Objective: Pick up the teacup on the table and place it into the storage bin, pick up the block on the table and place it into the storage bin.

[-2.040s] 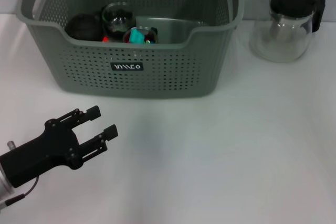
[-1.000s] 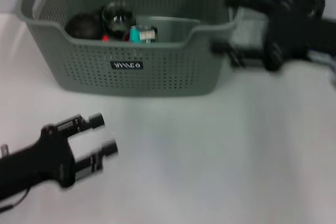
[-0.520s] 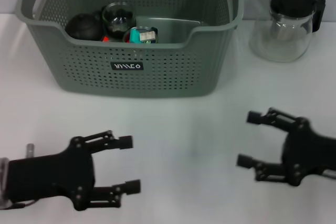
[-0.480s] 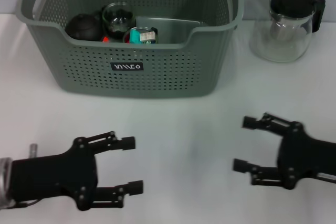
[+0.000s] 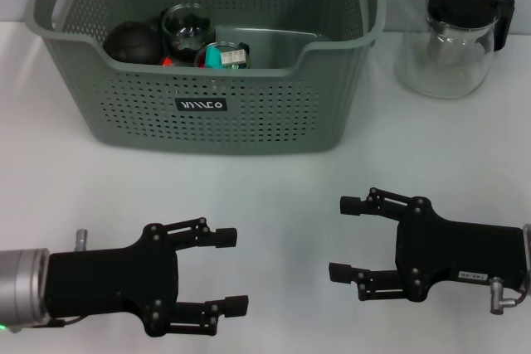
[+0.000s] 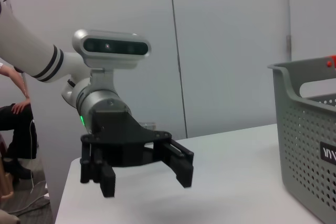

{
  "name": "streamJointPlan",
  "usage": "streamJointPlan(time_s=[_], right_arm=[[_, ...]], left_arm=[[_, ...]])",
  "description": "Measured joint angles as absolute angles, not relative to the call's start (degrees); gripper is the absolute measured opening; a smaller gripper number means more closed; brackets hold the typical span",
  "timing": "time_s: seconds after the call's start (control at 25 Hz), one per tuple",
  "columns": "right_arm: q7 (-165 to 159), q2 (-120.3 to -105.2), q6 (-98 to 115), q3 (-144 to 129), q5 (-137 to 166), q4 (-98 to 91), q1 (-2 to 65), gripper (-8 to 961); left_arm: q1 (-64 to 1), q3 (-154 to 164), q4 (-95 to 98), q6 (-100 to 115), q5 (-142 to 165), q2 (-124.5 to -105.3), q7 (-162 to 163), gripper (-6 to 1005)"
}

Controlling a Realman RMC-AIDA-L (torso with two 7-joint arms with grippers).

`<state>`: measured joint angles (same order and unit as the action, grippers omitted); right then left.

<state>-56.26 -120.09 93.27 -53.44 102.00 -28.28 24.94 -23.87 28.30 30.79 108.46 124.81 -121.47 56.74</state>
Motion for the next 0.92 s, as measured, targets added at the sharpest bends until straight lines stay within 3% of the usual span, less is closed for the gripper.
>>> streamJointPlan(time_s=[0.92], right_arm=[[-56.7,-120.15,93.9,-53.4,102.3,-27.7,25.3,924]], left_arm=[[-24.4,27.9,29.3,104.8,124.3,-121.77,56.7,827]])
